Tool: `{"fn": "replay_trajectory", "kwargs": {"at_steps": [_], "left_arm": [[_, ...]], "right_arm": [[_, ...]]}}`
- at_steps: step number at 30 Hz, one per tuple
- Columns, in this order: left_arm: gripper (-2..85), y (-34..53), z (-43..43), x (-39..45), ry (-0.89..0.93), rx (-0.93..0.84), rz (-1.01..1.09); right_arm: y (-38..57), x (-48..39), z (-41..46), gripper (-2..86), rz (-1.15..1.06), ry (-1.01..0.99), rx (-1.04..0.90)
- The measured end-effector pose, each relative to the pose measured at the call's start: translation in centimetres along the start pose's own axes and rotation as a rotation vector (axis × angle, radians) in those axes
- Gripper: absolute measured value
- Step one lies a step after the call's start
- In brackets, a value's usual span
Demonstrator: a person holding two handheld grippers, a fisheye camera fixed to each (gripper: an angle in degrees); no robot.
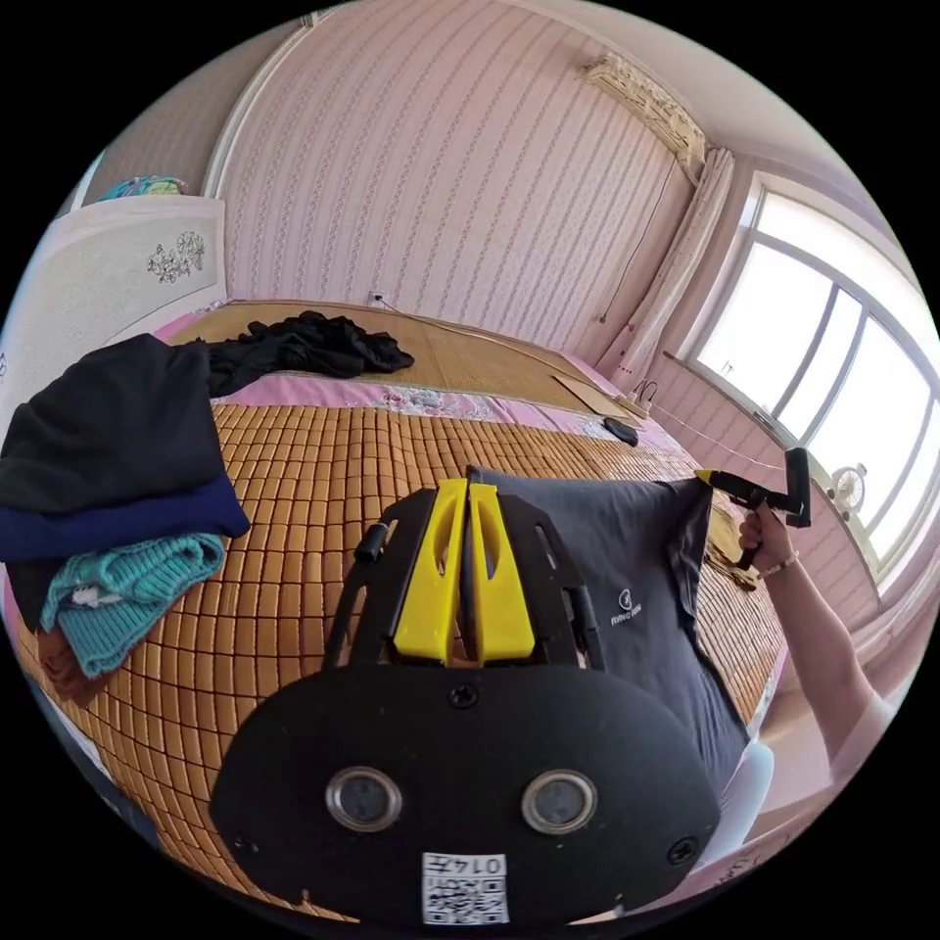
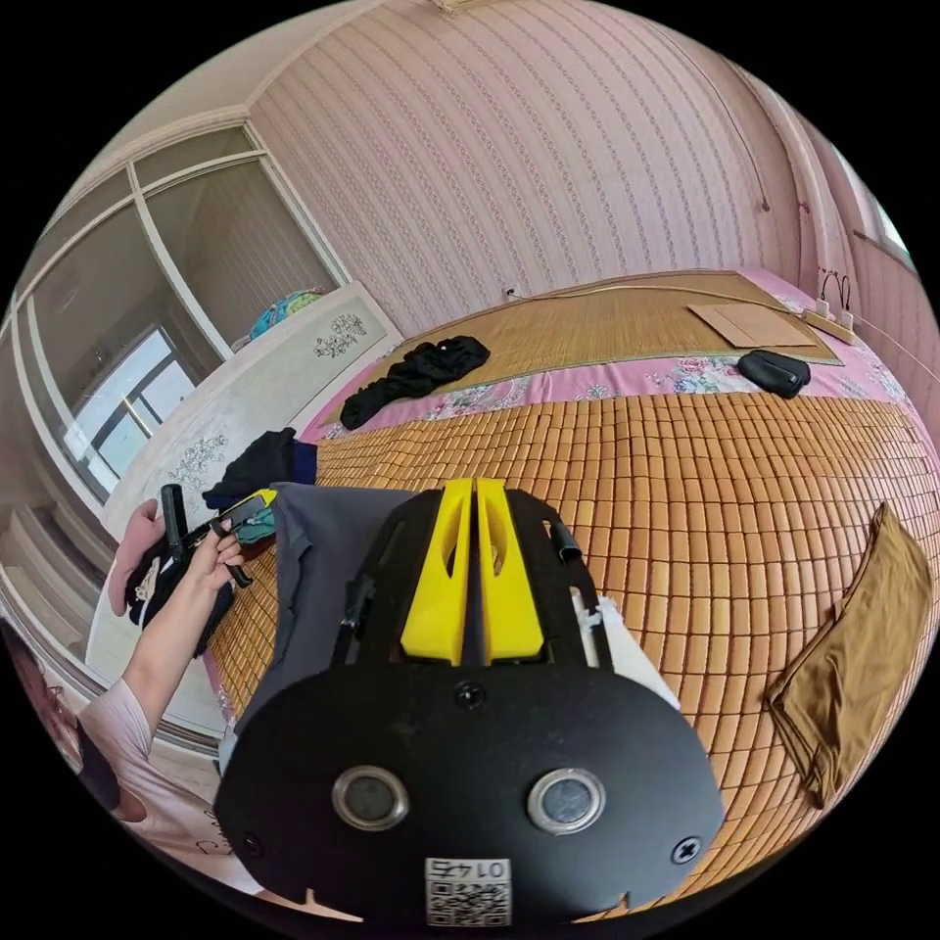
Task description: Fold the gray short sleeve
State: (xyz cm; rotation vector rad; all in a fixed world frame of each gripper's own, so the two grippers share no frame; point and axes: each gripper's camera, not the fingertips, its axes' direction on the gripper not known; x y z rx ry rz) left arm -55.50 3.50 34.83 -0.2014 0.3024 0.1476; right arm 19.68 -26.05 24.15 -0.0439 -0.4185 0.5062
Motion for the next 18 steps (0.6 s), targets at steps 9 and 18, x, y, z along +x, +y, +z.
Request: {"fn": "replay_trajectory", "kwargs": {"at_steps": [9, 18], "left_arm": [[-1.0, 13.2, -13.9, 5.4, 0.05, -0.105, 0.257], [-0.9, 30.1, -15.8, 7.7, -0.004, -0.346, 0.158]], "right_arm": [[13.2, -5.4, -9.2, 0.3, -0.232, -0.12, -0.128], [31.4, -4.7, -9.2, 0.9, -0.174, -0.022, -0.363]]}}
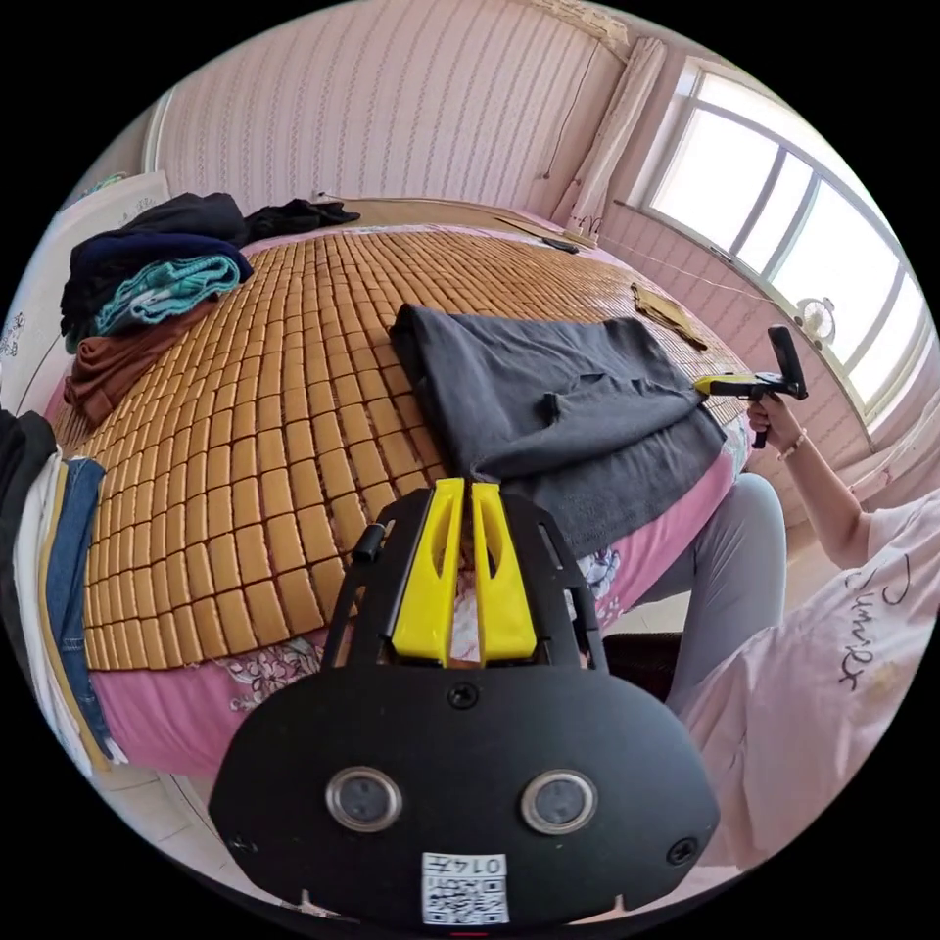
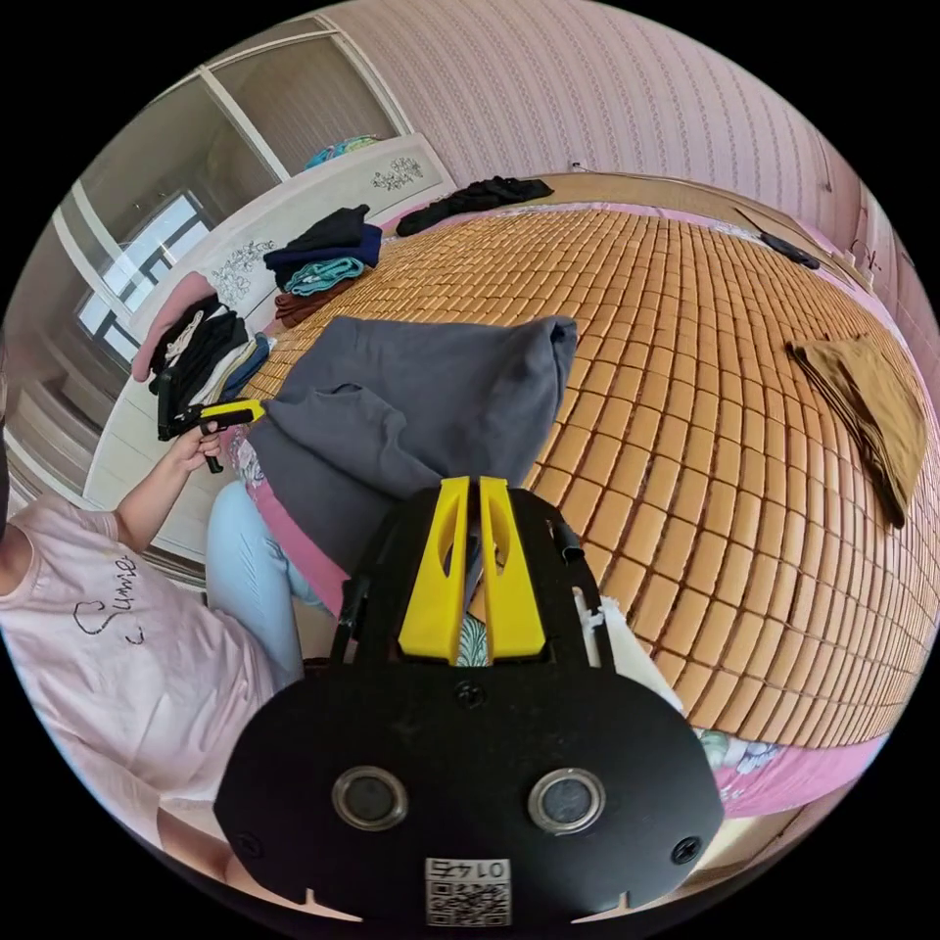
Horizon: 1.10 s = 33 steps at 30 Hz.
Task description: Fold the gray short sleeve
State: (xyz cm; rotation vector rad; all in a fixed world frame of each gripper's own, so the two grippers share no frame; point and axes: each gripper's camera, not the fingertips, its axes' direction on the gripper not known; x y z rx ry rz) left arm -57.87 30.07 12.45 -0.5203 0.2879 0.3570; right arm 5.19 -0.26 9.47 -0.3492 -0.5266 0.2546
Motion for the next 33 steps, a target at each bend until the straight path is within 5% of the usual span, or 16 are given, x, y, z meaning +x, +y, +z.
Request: {"fn": "replay_trajectory", "kwargs": {"at_steps": [7, 13, 19, 29, 33], "left_arm": [[-0.3, 0.0, -4.7, 1.9, -0.13, 0.065, 0.034], [6.6, -5.7, 0.5, 6.7, 0.05, 0.048, 0.069], [2.4, -6.9, 5.9, 7.6, 0.085, -0.115, 0.078], [-0.6, 2.0, -1.4, 9.0, 0.36, 0.017, 0.157], [0.9, 7.4, -1.9, 10.0, 0.298, -0.026, 0.148]], "right_arm": [[1.2, -1.5, -2.8, 2.0, 0.018, 0.174, 0.039], [-4.0, -6.0, 3.5, 6.0, -0.088, -0.001, -0.004], [-5.6, -5.8, 9.0, 2.4, -0.047, -0.076, -0.095], [2.6, -5.6, 3.7, 0.5, -0.197, -0.325, 0.001], [6.3, -5.9, 3.8, 0.5, -0.186, -0.292, -0.049]]}}
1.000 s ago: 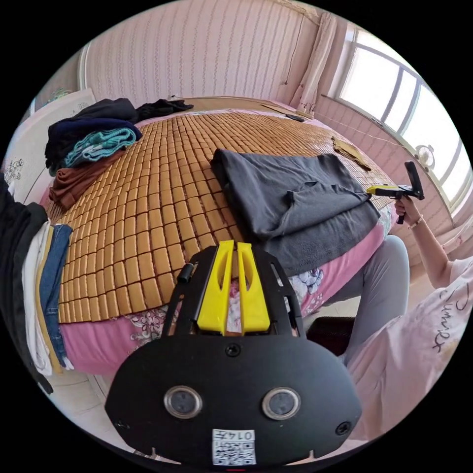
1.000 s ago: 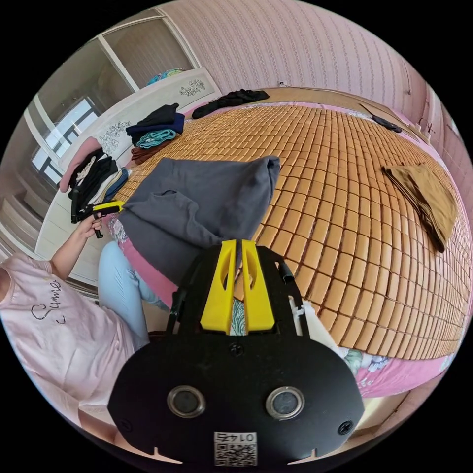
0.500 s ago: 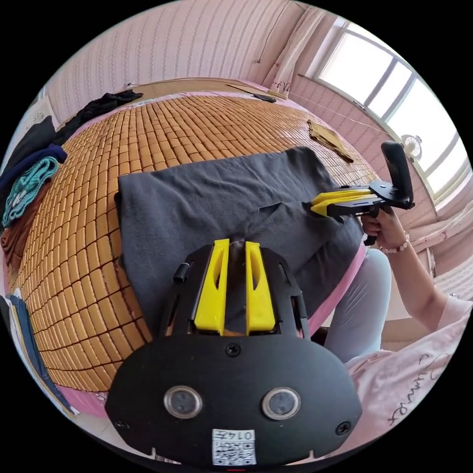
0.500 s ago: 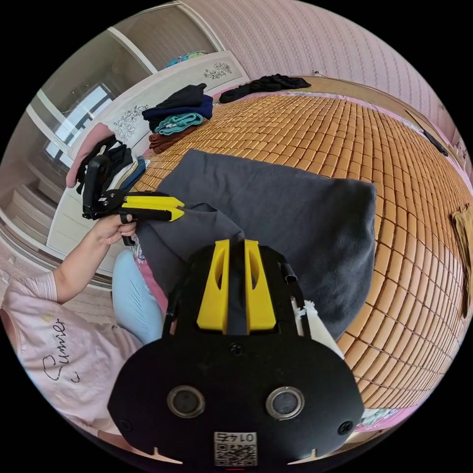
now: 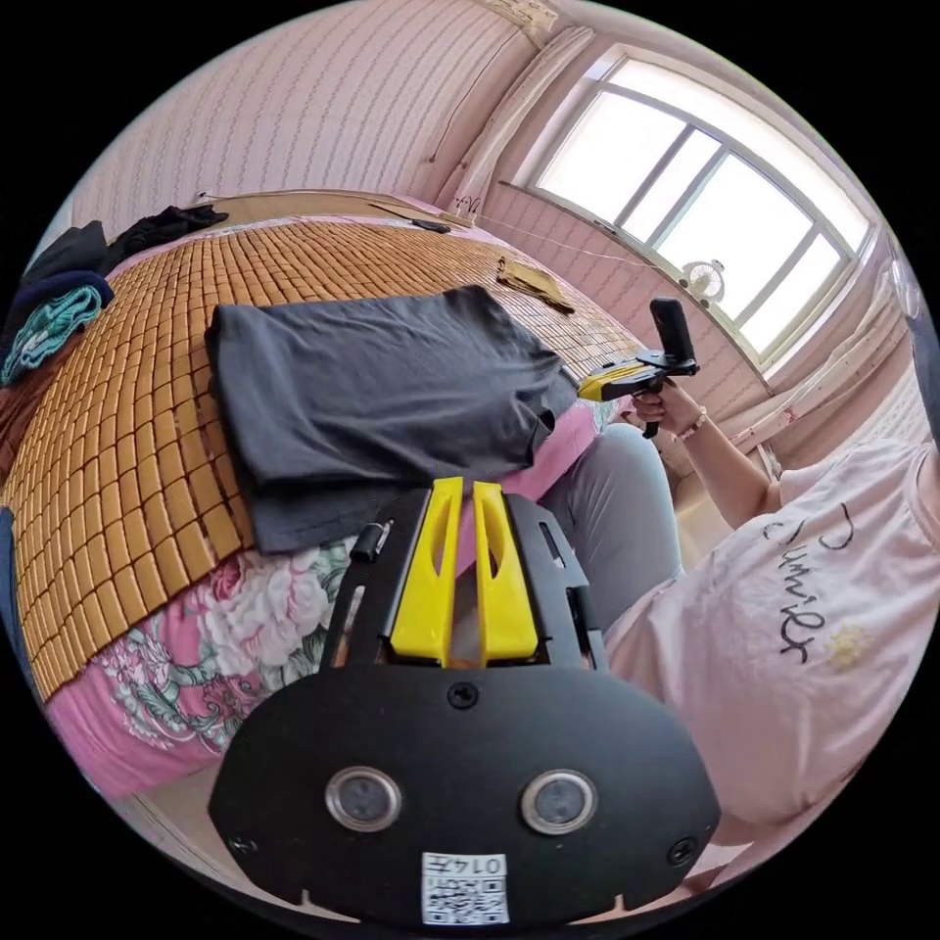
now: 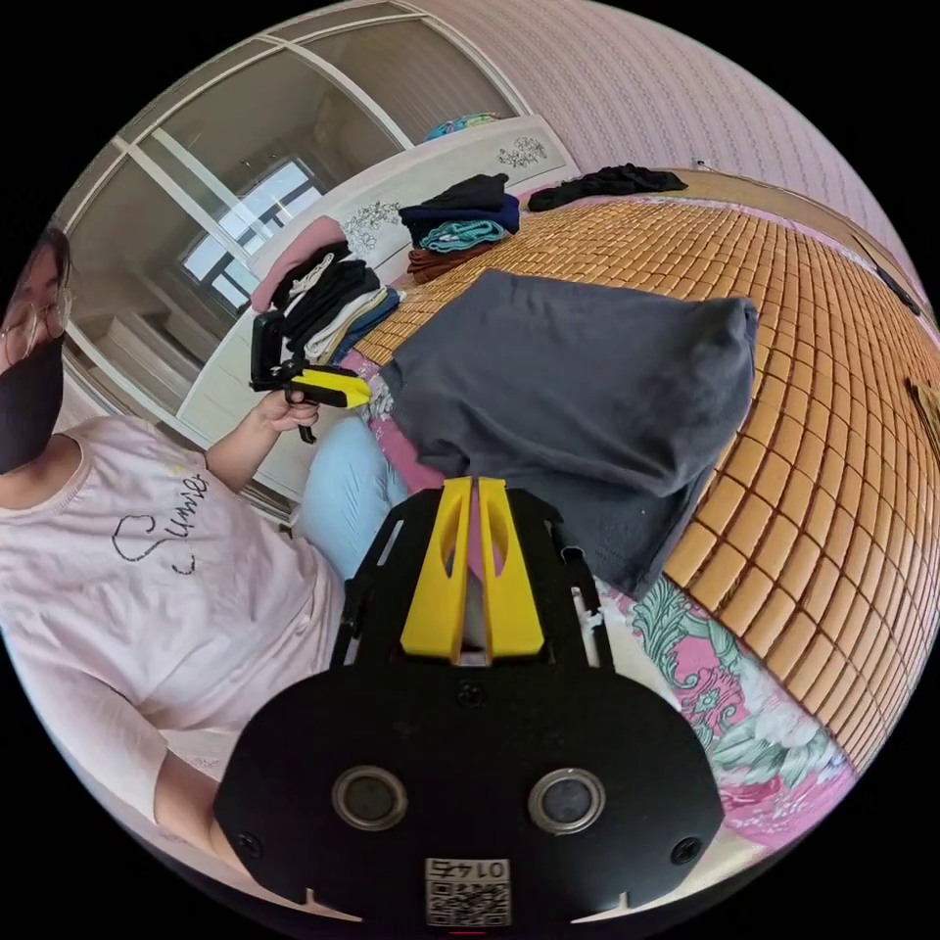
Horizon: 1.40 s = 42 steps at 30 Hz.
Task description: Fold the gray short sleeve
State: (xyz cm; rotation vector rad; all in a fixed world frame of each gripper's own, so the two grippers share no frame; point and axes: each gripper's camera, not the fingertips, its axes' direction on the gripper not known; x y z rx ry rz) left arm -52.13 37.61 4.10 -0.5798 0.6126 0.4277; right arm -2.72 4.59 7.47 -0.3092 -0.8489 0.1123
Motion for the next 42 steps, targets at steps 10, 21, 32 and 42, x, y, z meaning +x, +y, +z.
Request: {"fn": "replay_trajectory", "kwargs": {"at_steps": [10, 21, 32, 42], "left_arm": [[5.7, -0.7, 3.7, 3.3, -0.184, 0.023, 0.025], [-0.9, 2.2, 7.9, 4.3, -0.223, -0.079, 0.05], [-1.0, 1.7, 8.5, 8.2, -0.27, 0.037, 0.166], [-1.0, 3.0, 14.9, 10.7, -0.294, 0.041, 0.252]], "right_arm": [[-3.5, -3.9, 6.7, 2.5, -0.076, 0.185, -0.072], [-1.9, -5.0, 11.1, -0.6, -0.052, 0.276, -0.256], [-9.8, -6.1, 12.1, -0.7, -0.136, 0.377, -0.183], [-21.9, -1.2, 22.6, -0.9, -0.131, 0.553, -0.365]]}}
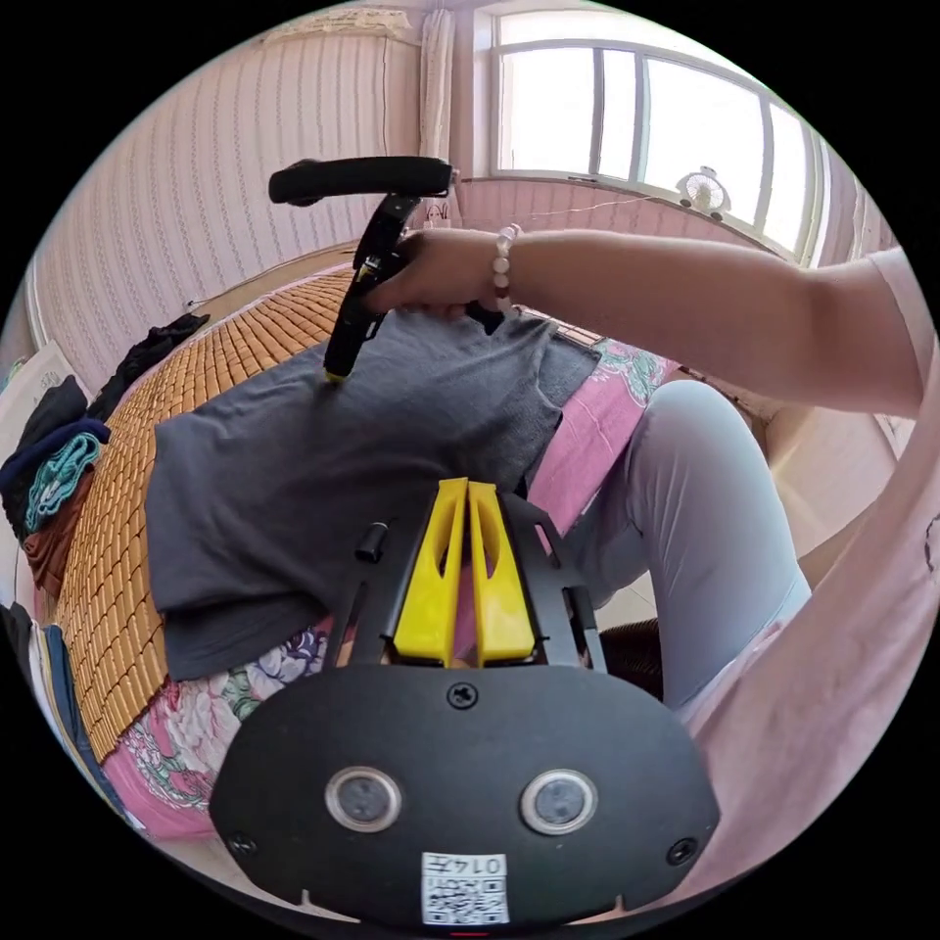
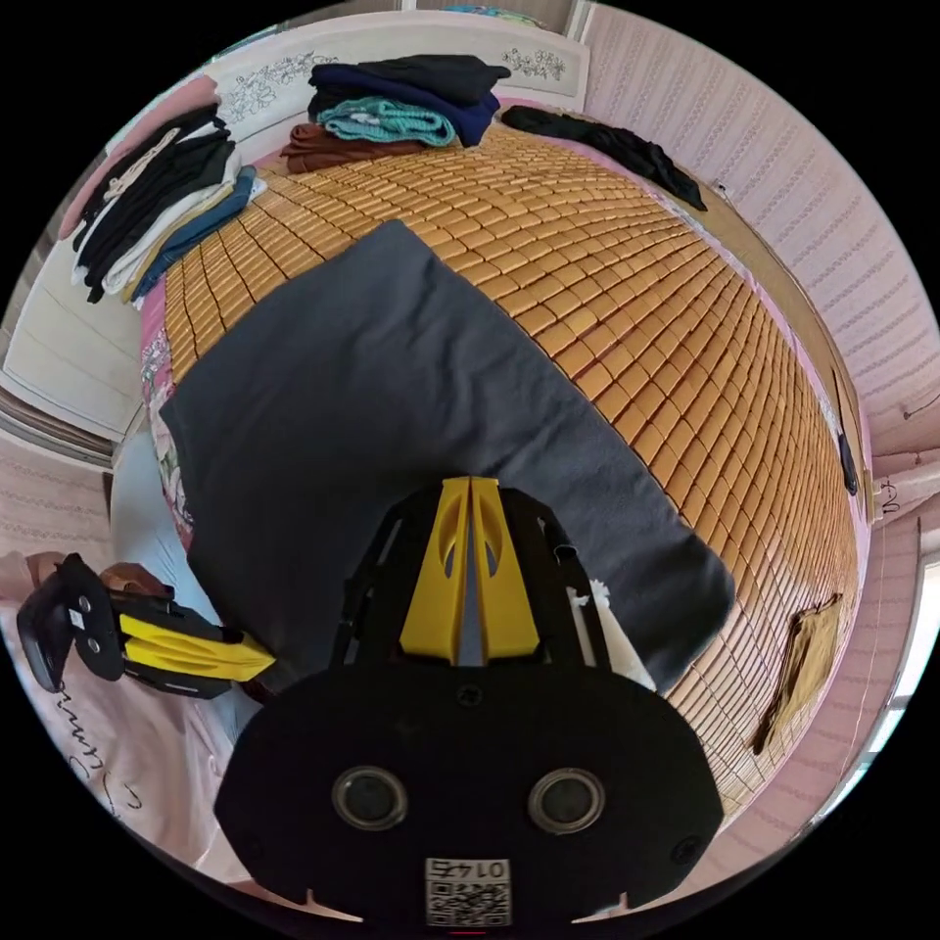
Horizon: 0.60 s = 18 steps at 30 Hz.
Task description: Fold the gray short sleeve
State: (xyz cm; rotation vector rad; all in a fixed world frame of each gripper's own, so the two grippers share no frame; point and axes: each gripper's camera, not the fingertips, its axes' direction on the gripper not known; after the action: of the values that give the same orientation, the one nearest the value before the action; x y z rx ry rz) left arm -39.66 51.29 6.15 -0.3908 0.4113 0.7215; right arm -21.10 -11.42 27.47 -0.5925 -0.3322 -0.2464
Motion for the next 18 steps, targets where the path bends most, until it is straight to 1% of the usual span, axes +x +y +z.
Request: {"fn": "replay_trajectory", "kwargs": {"at_steps": [1, 4, 7, 8, 10, 13, 16, 18], "left_arm": [[-1.0, 0.1, 0.1, 0.1, -0.007, 0.003, 0.006], [-1.0, 0.2, 0.4, 0.3, -0.005, 0.007, 0.019], [-1.0, 0.0, 0.6, 0.4, 0.019, -0.012, 0.037], [-1.0, -0.1, 0.7, 0.5, 0.024, -0.019, 0.043], [-1.0, -0.1, 0.9, 0.6, 0.022, -0.023, 0.044], [-1.0, -0.5, 1.5, 0.4, 0.027, -0.02, 0.031], [-1.0, -1.2, 1.8, 0.3, 0.056, -0.041, 0.061], [-1.0, -1.6, 1.3, 0.0, 0.134, -0.02, 0.066]], "right_arm": [[-0.2, 0.4, -0.4, -0.9, 0.017, -0.021, 0.024], [-1.4, 1.5, -0.7, -1.0, -0.001, -0.079, -0.042], [-2.0, 4.0, -1.6, -1.0, 0.068, -0.134, 0.01], [-2.3, 5.0, -2.1, -0.9, 0.107, -0.132, 0.053], [-3.0, 6.2, -2.3, -0.9, 0.145, -0.128, 0.074], [-4.3, 7.1, -0.5, -0.9, 0.152, -0.08, -0.005], [-3.1, 8.4, -1.7, -0.9, 0.212, -0.142, 0.059], [0.3, 8.8, -4.6, -0.8, 0.25, -0.168, 0.203]]}}
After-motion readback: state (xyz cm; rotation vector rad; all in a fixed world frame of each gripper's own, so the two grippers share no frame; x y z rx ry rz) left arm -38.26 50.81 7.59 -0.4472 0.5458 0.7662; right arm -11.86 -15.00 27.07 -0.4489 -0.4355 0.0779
